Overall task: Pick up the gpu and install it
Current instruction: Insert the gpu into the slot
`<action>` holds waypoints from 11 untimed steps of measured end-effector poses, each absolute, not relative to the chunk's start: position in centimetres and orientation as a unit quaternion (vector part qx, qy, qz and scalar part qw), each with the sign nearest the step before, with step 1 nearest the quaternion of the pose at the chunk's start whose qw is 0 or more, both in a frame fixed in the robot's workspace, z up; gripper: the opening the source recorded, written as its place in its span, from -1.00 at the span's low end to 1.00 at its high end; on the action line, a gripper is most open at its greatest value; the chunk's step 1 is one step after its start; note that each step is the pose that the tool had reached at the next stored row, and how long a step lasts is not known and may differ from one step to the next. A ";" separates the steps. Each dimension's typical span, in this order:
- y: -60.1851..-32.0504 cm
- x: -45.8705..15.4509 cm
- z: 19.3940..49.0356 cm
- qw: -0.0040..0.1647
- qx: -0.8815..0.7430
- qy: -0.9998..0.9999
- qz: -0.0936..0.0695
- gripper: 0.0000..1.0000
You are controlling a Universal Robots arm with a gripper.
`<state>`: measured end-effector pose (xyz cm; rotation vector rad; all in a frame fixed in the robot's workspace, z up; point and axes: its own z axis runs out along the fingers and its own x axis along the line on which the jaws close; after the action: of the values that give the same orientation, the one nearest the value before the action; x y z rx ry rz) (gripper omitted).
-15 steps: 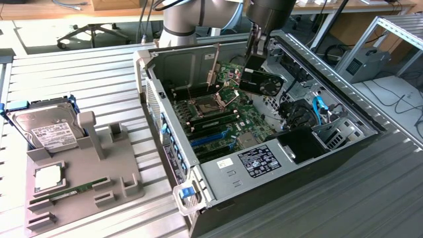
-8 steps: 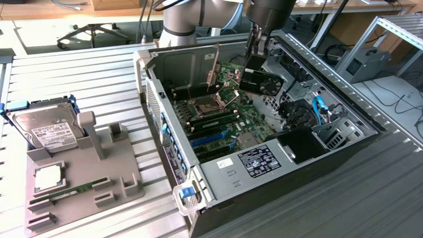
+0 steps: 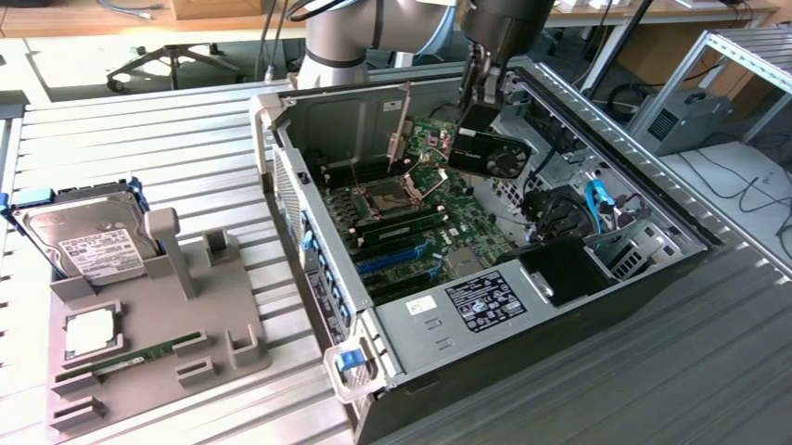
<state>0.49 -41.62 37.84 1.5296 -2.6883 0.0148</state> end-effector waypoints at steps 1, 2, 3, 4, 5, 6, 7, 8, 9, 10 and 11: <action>-41.6 0.5 37.8 0.024 0.496 -0.868 0.005 -0.46; -41.6 0.5 37.8 0.024 0.497 -0.868 0.005 -0.46; -41.6 0.5 37.8 0.024 0.498 -0.867 0.005 -0.46; -41.6 0.5 37.8 0.024 0.499 -0.866 0.005 -0.46; -41.6 0.5 37.8 0.024 0.500 -0.866 0.005 -0.46; -41.6 0.5 37.8 0.024 0.501 -0.865 0.005 -0.46; -41.6 0.5 37.8 0.024 0.502 -0.865 0.005 -0.46; -41.6 0.5 37.8 0.024 0.502 -0.864 0.005 -0.46; -41.6 0.5 37.8 0.024 0.503 -0.864 0.005 -0.46; -41.6 0.5 37.8 0.024 0.504 -0.863 0.005 -0.46; -41.6 0.5 37.8 0.024 0.505 -0.863 0.005 -0.46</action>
<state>0.49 -41.62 37.84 1.5626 -2.6694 0.0157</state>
